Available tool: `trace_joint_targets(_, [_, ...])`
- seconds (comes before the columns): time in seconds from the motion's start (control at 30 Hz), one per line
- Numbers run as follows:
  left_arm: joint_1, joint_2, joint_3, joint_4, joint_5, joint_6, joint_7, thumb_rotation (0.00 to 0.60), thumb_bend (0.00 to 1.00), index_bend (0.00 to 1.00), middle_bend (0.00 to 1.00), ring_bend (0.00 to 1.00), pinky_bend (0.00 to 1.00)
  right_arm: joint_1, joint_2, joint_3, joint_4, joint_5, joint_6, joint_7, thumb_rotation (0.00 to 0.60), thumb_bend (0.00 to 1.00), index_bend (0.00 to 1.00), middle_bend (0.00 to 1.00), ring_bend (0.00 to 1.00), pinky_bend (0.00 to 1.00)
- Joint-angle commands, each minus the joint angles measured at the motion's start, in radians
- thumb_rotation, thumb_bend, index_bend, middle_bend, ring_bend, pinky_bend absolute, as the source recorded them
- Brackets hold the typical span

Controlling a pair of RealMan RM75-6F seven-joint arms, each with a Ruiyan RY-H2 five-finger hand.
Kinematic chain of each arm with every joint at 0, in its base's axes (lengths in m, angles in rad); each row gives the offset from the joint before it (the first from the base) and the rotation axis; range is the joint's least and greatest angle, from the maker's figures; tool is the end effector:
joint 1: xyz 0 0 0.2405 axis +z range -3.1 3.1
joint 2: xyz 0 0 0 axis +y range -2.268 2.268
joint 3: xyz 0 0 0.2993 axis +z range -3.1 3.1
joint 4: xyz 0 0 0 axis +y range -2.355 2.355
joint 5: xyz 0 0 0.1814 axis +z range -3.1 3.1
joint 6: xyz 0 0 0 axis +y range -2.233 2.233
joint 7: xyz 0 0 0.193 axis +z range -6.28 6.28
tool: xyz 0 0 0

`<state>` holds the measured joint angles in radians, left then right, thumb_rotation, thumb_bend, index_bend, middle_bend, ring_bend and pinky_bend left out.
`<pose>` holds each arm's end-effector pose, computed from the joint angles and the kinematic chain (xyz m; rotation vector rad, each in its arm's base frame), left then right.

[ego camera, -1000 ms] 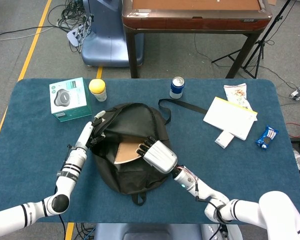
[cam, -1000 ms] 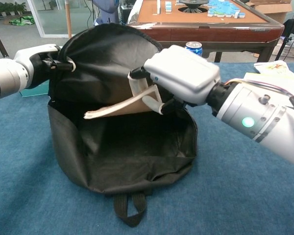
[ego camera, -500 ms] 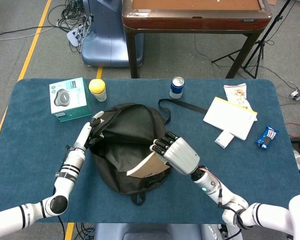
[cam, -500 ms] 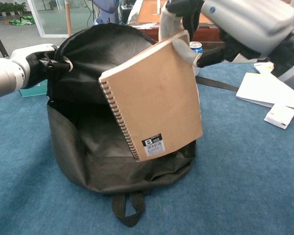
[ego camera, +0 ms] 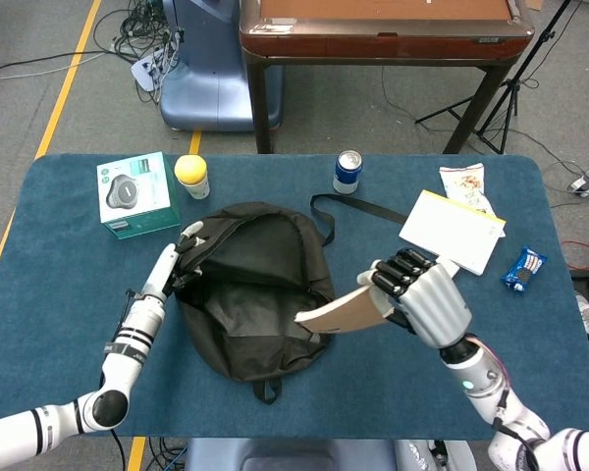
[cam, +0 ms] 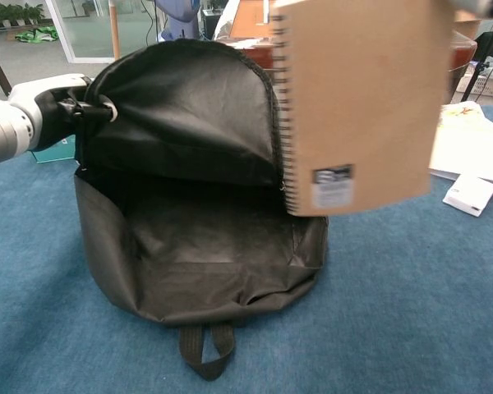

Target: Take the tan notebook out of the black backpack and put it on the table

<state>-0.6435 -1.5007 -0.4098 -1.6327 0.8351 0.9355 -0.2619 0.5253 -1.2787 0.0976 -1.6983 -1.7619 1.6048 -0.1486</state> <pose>-0.1847 0.4209 0.0371 -1.1291 -1.8472 -1.4033 -0.1339 -0.3145 0.1666 1.6493 -0.4149 1.5669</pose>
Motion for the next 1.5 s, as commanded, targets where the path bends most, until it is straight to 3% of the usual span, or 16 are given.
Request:
trace_joint_targets(0.03, [0.003, 0.002, 0.002, -0.003, 0.008, 0.001, -0.004, 0.6, 0.88, 0.42, 0.06, 0.01, 0.05, -0.046, 0.053, -0.015, -0.022, 0.035, 0.013, 0.039, 0.6, 0.56, 1.0, 0.61, 0.56, 0.51])
trace_joint_targets(0.37, [0.011, 0.006, 0.015, -0.007, 0.031, 0.003, -0.009, 0.6, 0.87, 0.42, 0.06, 0.01, 0.05, -0.123, 0.065, -0.06, 0.034, 0.132, -0.054, 0.132, 0.6, 0.56, 1.0, 0.61, 0.56, 0.51])
trace_joint_targets(0.67, [0.017, 0.004, 0.025, -0.008, 0.047, 0.012, -0.009, 0.6, 0.87, 0.42, 0.06, 0.01, 0.05, -0.09, 0.015, -0.033, 0.108, 0.242, -0.221, 0.229, 0.6, 0.56, 1.0, 0.61, 0.56, 0.51])
trace_joint_targets(0.93, [0.019, 0.002, 0.028, 0.002, 0.046, 0.006, -0.015, 0.6, 0.87, 0.42, 0.06, 0.01, 0.05, -0.037, -0.049, 0.031, 0.196, 0.326, -0.329, 0.228, 0.6, 0.56, 0.97, 0.55, 0.51, 0.51])
trace_joint_targets(1.03, [0.021, 0.005, 0.03, 0.002, 0.052, 0.006, -0.018, 0.6, 0.87, 0.42, 0.06, 0.01, 0.05, -0.02, -0.061, 0.05, 0.224, 0.359, -0.366, 0.202, 0.6, 0.56, 0.87, 0.5, 0.45, 0.51])
trace_joint_targets(1.17, [0.027, 0.012, 0.034, -0.002, 0.068, 0.01, -0.021, 0.6, 0.86, 0.41, 0.06, 0.01, 0.05, -0.007, -0.056, 0.071, 0.228, 0.409, -0.408, 0.16, 0.6, 0.56, 0.47, 0.33, 0.26, 0.41])
trace_joint_targets(1.33, [0.031, 0.015, 0.036, -0.004, 0.085, 0.008, -0.033, 0.6, 0.81, 0.38, 0.05, 0.0, 0.05, 0.012, -0.045, 0.102, 0.227, 0.476, -0.458, 0.119, 0.6, 0.56, 0.08, 0.11, 0.05, 0.23])
trace_joint_targets(1.4, [0.031, 0.016, 0.038, -0.005, 0.093, 0.005, -0.038, 0.6, 0.8, 0.37, 0.05, 0.0, 0.05, 0.021, -0.05, 0.113, 0.234, 0.493, -0.468, 0.1, 0.6, 0.56, 0.01, 0.05, 0.01, 0.19])
trace_joint_targets(1.5, [0.033, 0.017, 0.04, -0.007, 0.108, 0.005, -0.046, 0.6, 0.78, 0.33, 0.04, 0.0, 0.05, 0.031, -0.055, 0.123, 0.245, 0.509, -0.478, 0.076, 0.6, 0.56, 0.0, 0.0, 0.0, 0.13])
